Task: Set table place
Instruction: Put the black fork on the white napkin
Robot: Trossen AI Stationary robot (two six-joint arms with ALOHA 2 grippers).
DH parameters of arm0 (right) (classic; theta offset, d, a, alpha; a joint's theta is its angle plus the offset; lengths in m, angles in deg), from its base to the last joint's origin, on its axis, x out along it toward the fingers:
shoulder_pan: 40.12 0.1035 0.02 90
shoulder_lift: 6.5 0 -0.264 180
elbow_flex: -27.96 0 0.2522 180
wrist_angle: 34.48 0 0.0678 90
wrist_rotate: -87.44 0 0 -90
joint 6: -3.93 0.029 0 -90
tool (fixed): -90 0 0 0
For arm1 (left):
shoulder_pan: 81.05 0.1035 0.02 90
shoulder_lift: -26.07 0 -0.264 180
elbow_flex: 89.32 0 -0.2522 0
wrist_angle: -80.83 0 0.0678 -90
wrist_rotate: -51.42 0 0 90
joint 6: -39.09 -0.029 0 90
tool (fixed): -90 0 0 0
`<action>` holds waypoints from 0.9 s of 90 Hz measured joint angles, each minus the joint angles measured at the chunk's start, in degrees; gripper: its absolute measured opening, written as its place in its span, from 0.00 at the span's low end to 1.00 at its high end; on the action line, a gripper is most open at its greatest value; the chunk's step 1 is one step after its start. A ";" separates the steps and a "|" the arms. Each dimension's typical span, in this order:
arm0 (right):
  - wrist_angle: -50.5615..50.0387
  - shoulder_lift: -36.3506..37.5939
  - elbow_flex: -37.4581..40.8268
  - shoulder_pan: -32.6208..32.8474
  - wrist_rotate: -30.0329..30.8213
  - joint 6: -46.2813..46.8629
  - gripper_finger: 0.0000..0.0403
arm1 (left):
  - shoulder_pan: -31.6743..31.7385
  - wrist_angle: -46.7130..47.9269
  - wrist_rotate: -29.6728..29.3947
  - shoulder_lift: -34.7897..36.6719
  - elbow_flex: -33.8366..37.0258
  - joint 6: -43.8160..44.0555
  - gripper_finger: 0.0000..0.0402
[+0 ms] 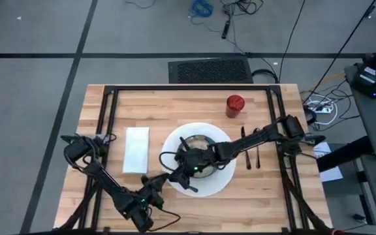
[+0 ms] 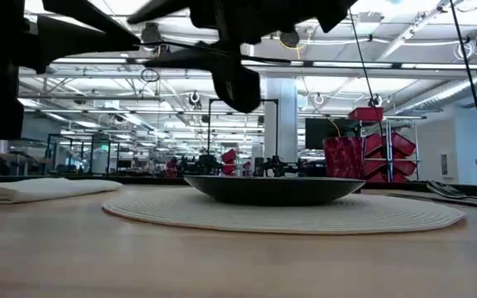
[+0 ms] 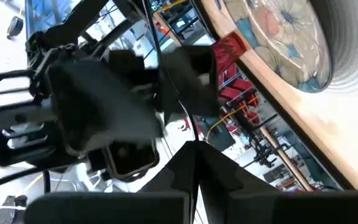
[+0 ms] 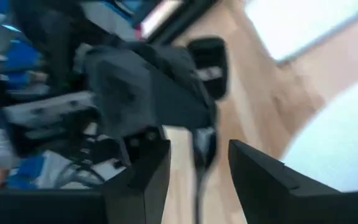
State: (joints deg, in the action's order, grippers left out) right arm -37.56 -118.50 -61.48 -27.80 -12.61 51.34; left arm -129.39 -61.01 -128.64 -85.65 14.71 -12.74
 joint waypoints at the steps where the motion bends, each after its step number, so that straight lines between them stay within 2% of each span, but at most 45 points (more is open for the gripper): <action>1: 0.10 -0.01 0.00 -0.06 -0.26 0.04 0.36 | 0.00 -0.03 0.00 0.00 -0.10 0.01 0.00; 23: 0.40 -0.03 0.00 -0.58 -2.16 1.88 0.27 | 0.14 -0.03 0.17 0.00 -1.65 0.03 0.00; 49: -0.07 -0.08 0.00 -0.48 -2.73 1.54 0.03 | 0.55 0.29 -0.05 0.00 -1.65 0.30 0.00; 81: 0.00 -0.08 0.07 -0.44 -2.42 1.32 0.01 | 0.55 -0.48 0.66 0.00 -1.65 4.56 0.00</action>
State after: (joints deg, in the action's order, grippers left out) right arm -37.57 -118.58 -61.42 -28.24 -15.03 52.66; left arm -128.84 -61.49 -127.99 -85.65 13.07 -8.18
